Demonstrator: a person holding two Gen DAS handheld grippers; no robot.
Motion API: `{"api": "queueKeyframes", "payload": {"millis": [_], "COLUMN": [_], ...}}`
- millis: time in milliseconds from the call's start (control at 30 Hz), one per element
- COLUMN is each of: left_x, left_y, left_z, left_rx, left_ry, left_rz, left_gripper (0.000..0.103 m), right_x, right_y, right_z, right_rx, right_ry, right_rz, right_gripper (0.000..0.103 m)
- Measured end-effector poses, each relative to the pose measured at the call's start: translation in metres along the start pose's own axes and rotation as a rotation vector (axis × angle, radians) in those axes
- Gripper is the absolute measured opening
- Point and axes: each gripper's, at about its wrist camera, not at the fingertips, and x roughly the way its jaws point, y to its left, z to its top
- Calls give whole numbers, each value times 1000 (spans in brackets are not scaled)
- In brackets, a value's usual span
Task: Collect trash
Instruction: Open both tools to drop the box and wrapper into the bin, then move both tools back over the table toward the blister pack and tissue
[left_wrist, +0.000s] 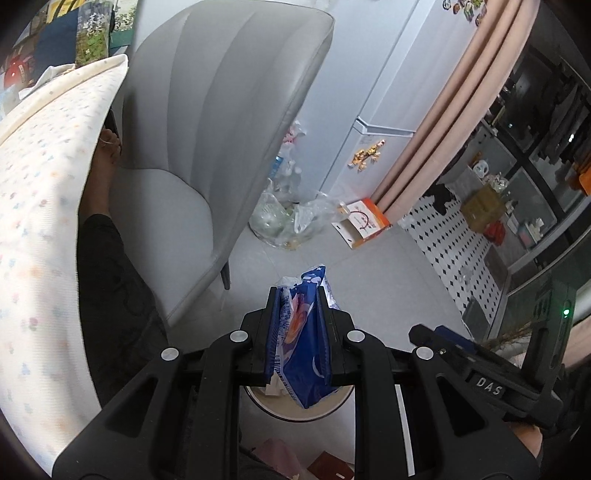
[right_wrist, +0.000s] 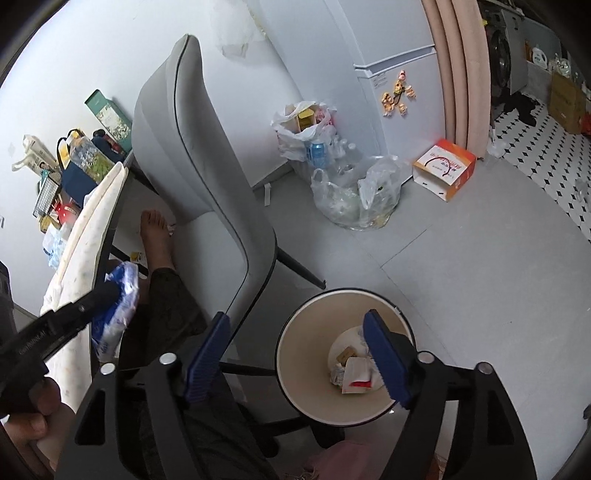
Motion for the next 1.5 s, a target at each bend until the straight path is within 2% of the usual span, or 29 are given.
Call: {"api": "queueKeyframes", "payload": {"millis": [167, 267, 367, 400, 433, 467, 533, 600, 733, 833, 1267, 1400, 1500], "left_x": [9, 18, 28, 31, 32, 33, 34, 30, 15, -5, -96, -125, -144], "left_y": [-13, -17, -27, -33, -35, -37, -40, -38, -26, -14, 39, 62, 76], "left_z": [-2, -4, -6, -8, -9, -9, -9, -8, -4, 2, 20, 21, 19], "left_rx": [29, 33, 43, 46, 46, 45, 43, 38, 4, -24, -116, -160, -180], "left_ry": [30, 50, 82, 88, 89, 93, 95, 76, 21, -31, -227, -280, -318], "left_rz": [-18, -35, -69, -76, -88, -103, -128, -134, -94, -73, -46, -8, 9], "left_gripper": [19, 20, 25, 30, 41, 47, 68, 76, 91, 97, 97, 97, 97], "right_x": [-23, -36, -46, -49, -51, -52, -55, -57, -59, -59, -78, -94, -101], "right_y": [-8, -17, -24, -26, -27, -28, -30, -30, -26, -18, 64, 94, 117], "right_z": [6, 9, 11, 12, 13, 14, 15, 15, 16, 16, 18, 18, 15], "right_rx": [7, 17, 36, 42, 45, 49, 56, 60, 60, 44, -67, -104, -168], "right_ry": [-68, -93, -114, -120, -123, -127, -134, -141, -144, -140, -186, -214, -201], "right_rz": [-66, -93, -104, -108, -110, -112, -114, -114, -103, -96, -31, 9, 30], "right_gripper": [96, 95, 95, 95, 95, 95, 95, 95, 95, 95, 95, 95, 95]}}
